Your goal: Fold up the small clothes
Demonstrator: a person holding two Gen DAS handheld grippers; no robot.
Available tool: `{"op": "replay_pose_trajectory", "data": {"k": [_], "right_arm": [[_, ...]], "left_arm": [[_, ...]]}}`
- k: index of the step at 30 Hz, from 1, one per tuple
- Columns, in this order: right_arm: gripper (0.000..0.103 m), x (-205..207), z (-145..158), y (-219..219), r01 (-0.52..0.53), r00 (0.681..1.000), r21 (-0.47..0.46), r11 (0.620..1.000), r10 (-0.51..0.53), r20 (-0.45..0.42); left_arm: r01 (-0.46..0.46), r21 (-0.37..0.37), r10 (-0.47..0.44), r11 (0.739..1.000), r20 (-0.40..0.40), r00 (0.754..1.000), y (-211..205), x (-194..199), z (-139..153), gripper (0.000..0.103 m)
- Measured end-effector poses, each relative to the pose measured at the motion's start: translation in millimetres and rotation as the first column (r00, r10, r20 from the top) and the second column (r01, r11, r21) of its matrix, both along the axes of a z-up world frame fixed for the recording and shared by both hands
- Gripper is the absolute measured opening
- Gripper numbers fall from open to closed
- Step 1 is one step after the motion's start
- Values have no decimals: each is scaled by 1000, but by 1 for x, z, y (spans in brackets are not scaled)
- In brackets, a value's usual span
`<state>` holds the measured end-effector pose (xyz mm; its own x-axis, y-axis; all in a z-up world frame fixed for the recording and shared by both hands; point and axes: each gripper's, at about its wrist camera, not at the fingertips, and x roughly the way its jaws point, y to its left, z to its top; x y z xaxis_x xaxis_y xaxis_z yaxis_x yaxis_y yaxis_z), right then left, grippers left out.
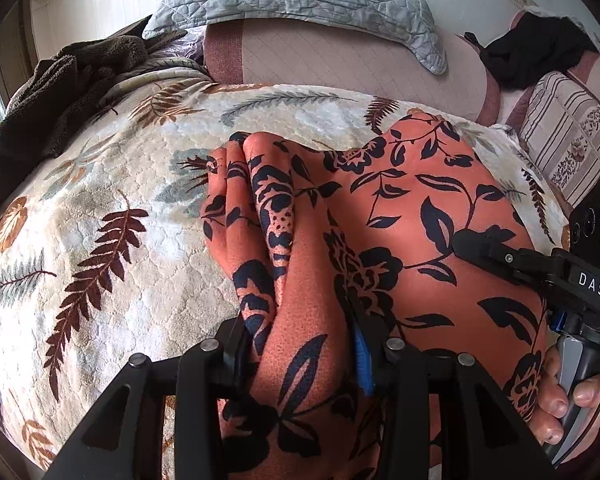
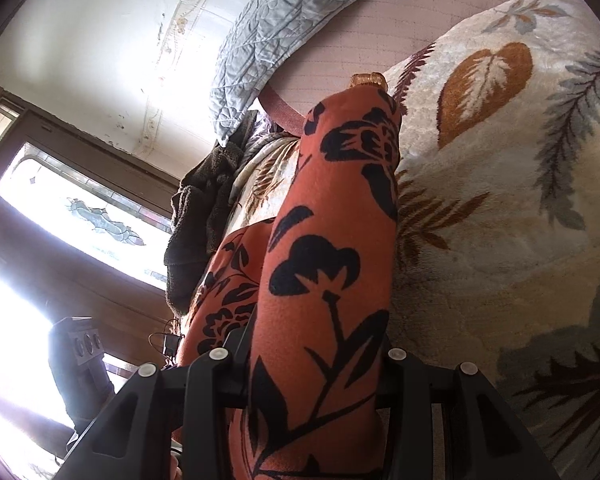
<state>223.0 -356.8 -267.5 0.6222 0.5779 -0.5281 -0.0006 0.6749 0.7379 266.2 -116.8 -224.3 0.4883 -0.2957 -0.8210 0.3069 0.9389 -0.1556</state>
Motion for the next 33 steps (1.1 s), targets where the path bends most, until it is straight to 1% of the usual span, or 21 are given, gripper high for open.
{"op": "replay_pose_trajectory", "data": {"k": [6, 8, 10, 11, 12, 16, 18, 19, 22, 25, 26, 27, 28, 30, 31, 32, 33], "right_arm": [[41, 7, -20, -6, 26, 997, -8, 1000, -26, -73], [43, 9, -27, -9, 39, 994, 0, 999, -39, -103], [50, 9, -32, -11, 54, 990, -4, 999, -54, -133], [52, 8, -33, -11, 63, 987, -12, 998, -64, -146], [57, 8, -33, -12, 71, 985, -22, 997, -74, -156], [61, 2, -23, -15, 93, 980, -94, 991, -108, -168], [62, -5, -11, -13, 104, 980, -157, 982, -129, -154], [63, -10, -5, -13, 112, 980, -200, 973, -142, -141], [63, -31, 18, -8, 141, 984, -316, 938, -168, -59], [61, -51, 40, 2, 154, 988, -371, 916, -149, 40], [59, -56, 46, 7, 154, 988, -380, 912, -138, 70], [50, -60, 51, 12, 147, 989, -389, 909, -122, 89], [45, -63, 54, 18, 135, 990, -402, 905, -104, 98], [45, -67, 54, 30, 104, 993, -432, 896, -70, 94], [45, -67, 49, 35, 84, 996, -446, 891, -57, 74], [45, -65, 41, 39, 63, 998, -459, 886, -51, 38], [45, -62, 31, 41, 39, 999, -473, 880, -46, -5]], "left_arm": [[-13, 28, 13, 1000, -20, 1000, -1, 5, -13, 42], [-13, 31, 14, 999, -23, 1000, 0, 6, -15, 43], [-15, 36, 16, 999, -29, 999, 1, 6, -16, 46], [-13, 41, 14, 999, -28, 1000, 1, 5, -16, 47], [-10, 47, 11, 999, -23, 1000, 1, 4, -16, 48], [-13, 88, 13, 996, 4, 1000, 2, -3, -12, 54], [-23, 101, 22, 995, 18, 1000, 5, -6, -9, 59], [-30, 104, 28, 994, 23, 999, 7, -8, -7, 60], [-45, 104, 42, 994, 36, 998, 13, -14, -2, 61], [-79, 118, 71, 990, 71, 995, 21, -23, 5, 61], [-91, 119, 82, 989, 80, 993, 25, -27, 6, 63], [-100, 122, 90, 987, 84, 992, 27, -30, 6, 64], [-107, 131, 96, 986, 88, 991, 30, -32, 4, 64], [-116, 160, 102, 980, 96, 990, 31, -34, 0, 67], [-122, 179, 106, 976, 98, 990, 31, -34, -5, 69], [-126, 209, 107, 970, 97, 989, 30, -32, -11, 76], [-123, 247, 104, 961, 86, 991, 29, -30, -20, 81]]}}
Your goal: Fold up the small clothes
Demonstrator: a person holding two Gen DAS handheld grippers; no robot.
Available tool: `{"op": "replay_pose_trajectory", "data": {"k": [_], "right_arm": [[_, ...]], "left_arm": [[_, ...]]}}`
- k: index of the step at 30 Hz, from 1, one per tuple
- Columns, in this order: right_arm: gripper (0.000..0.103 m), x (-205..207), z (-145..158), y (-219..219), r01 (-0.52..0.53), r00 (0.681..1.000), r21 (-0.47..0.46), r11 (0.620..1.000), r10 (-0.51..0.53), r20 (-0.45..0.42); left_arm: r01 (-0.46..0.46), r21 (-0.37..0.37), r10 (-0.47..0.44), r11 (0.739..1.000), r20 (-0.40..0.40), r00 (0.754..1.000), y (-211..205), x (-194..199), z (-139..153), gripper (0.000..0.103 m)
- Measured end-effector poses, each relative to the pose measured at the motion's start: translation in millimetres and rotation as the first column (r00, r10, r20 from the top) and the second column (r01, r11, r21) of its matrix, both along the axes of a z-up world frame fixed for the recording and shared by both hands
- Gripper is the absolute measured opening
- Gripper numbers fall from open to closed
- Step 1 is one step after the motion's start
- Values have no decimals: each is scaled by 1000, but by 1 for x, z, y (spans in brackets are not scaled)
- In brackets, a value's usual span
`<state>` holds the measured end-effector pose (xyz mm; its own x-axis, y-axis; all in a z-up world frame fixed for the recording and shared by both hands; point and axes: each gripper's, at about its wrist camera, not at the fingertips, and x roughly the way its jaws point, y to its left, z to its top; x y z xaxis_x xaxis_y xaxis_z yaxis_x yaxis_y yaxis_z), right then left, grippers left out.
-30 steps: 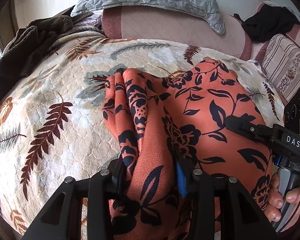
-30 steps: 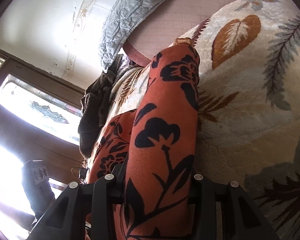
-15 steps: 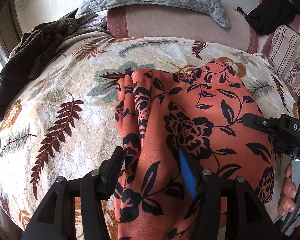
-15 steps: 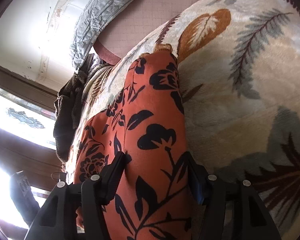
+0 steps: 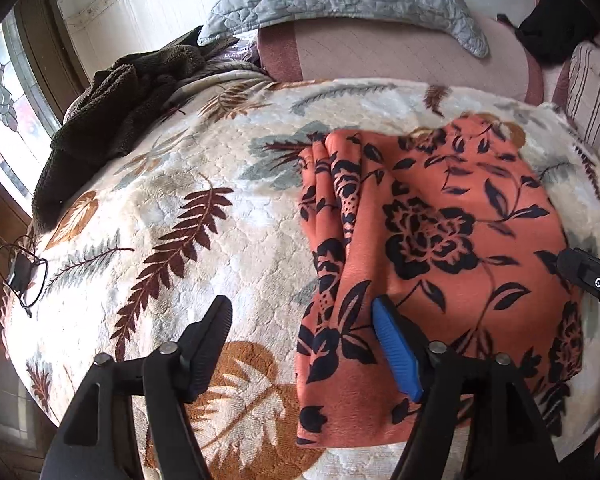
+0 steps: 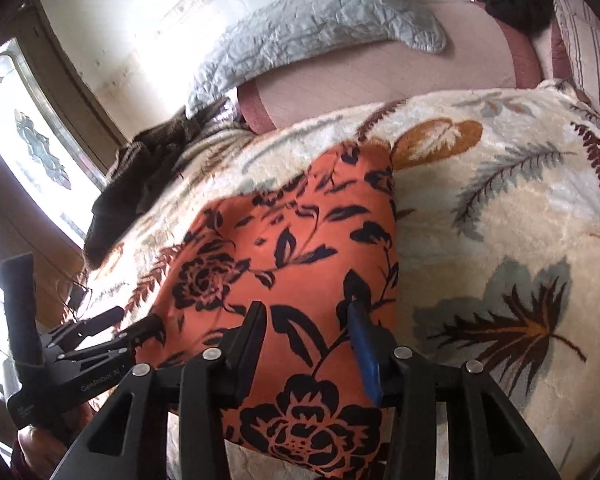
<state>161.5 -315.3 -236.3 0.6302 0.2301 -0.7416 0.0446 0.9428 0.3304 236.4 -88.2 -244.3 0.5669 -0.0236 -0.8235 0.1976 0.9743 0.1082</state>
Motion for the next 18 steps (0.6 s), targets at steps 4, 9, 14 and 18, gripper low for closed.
{"op": "replay_pose_trajectory", "data": {"k": [4, 9, 14, 18], "right_arm": [[46, 6, -14, 3, 12, 998, -22, 1000, -13, -64], [46, -19, 7, 5, 48, 999, 1, 999, -48, -7], [47, -54, 49, 15, 73, 991, -21, 997, -70, 114], [51, -82, 87, 19, 101, 975, -28, 995, -93, 200]], "left_arm": [[0, -2, 0, 1000, -20, 1000, 4, -1, -1, 81], [-13, -8, 14, 1000, 71, 997, 14, -24, 34, 81], [-27, -28, 32, 999, 194, 980, 29, -53, 86, 81], [-29, -56, 44, 998, 282, 958, 39, -78, 131, 82]]}}
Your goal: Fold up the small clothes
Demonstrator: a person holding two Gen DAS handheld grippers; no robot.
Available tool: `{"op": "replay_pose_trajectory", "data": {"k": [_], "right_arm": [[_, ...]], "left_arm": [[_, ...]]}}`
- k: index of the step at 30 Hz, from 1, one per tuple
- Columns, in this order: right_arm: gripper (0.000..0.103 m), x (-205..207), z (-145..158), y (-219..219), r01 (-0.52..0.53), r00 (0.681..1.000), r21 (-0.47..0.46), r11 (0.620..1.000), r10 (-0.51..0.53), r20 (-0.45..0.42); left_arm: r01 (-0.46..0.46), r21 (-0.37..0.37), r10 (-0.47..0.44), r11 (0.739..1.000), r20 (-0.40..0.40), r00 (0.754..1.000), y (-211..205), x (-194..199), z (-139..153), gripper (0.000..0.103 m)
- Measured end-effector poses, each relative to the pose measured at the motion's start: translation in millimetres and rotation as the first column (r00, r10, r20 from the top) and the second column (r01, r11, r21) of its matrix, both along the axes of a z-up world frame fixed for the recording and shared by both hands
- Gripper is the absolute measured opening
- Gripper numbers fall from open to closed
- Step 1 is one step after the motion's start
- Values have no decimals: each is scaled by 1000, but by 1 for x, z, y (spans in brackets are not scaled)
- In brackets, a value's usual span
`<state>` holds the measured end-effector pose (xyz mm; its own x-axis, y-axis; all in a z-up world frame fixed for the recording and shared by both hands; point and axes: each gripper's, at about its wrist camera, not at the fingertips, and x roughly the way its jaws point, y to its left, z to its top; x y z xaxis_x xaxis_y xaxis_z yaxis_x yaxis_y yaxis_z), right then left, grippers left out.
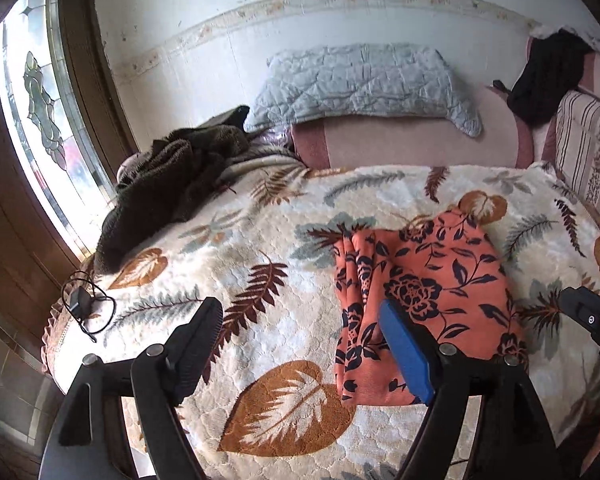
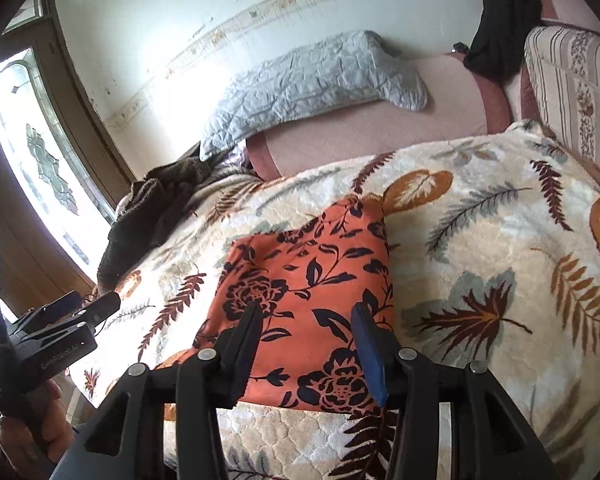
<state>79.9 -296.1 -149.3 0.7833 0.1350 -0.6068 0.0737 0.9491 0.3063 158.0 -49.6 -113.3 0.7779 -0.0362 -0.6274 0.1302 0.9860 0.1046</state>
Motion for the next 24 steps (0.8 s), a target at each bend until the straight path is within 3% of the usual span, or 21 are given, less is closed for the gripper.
{"op": "replay_pose_trajectory", "data": {"k": [9, 10, 11, 12, 15, 21, 24], "right_arm": [[62, -63, 84, 19, 49, 991, -64, 997, -41, 125], [63, -70, 91, 23, 52, 990, -73, 996, -42, 132], [63, -77, 98, 26, 57, 990, -84, 995, -45, 137], [63, -83, 103, 29, 61, 989, -93, 994, -48, 141], [63, -102, 115, 36, 58, 988, -100, 993, -42, 150], [64, -133, 137, 46, 69, 981, -131, 989, -43, 188], [70, -147, 149, 51, 75, 975, -152, 985, -41, 220]], "left_arm": [[-1, -18, 4, 1000, 151, 988, 14, -65, 75, 85], [-1, -22, 5, 1000, 164, 986, 16, -72, 81, 90], [-8, -28, 13, 1000, 180, 984, 18, -80, 88, 101], [-19, -33, 25, 999, 207, 978, 21, -88, 94, 103], [-30, -34, 38, 999, 273, 961, 25, -111, 113, 103], [-14, -56, 32, 998, 323, 946, 31, -142, 137, 103], [-16, -68, 38, 998, 342, 939, 34, -152, 147, 103]]}}
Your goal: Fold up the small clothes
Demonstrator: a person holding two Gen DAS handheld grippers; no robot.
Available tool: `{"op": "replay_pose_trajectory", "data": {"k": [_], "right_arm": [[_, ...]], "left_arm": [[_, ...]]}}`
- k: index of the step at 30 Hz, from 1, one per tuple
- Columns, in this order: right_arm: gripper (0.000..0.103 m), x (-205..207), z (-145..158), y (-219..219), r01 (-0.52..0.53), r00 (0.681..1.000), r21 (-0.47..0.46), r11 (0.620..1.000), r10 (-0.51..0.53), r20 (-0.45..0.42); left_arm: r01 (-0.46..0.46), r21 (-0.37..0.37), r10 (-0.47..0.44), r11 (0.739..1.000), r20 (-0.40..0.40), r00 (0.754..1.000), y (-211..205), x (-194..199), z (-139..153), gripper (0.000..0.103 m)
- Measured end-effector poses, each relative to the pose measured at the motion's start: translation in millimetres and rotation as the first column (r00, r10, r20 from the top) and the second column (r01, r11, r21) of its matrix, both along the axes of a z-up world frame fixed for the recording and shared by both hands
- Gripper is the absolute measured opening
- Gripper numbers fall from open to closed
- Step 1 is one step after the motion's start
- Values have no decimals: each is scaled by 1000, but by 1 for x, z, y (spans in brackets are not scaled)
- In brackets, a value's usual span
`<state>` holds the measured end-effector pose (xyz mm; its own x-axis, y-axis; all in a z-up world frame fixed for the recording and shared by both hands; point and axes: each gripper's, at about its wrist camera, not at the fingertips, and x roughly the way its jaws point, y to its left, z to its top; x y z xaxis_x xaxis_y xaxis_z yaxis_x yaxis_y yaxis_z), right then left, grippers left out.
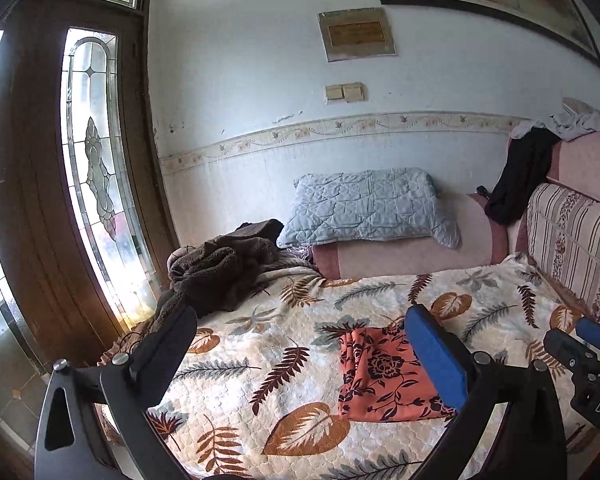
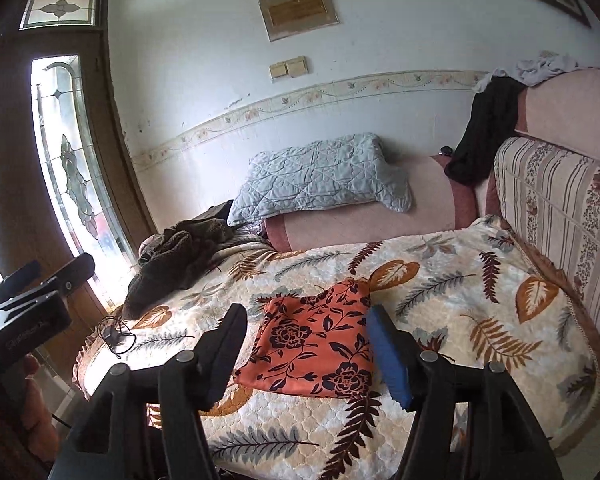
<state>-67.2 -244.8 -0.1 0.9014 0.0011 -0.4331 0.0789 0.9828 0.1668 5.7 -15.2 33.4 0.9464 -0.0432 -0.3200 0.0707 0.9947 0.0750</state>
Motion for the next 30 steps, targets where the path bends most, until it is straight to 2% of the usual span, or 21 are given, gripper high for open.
{"op": "replay_pose_trajectory", "data": {"k": [5, 11, 19, 30], "right_arm": [[72, -15, 15, 8, 27, 998, -46, 999, -25, 49], [72, -15, 17, 17, 48, 998, -77, 996, -43, 55], [72, -25, 19, 25, 90, 992, -83, 992, -82, 98], [72, -37, 22, 32, 80, 993, -98, 992, -70, 98]], "left_arm": [[2, -17, -2, 1000, 20, 1000, 6, -11, 11, 103], [4, -35, -3, 999, 24, 1000, 11, -18, 16, 103], [-2, -53, 4, 999, 49, 999, 19, -24, 23, 103], [2, -59, 1, 998, 54, 999, 23, -30, 25, 103]]}}
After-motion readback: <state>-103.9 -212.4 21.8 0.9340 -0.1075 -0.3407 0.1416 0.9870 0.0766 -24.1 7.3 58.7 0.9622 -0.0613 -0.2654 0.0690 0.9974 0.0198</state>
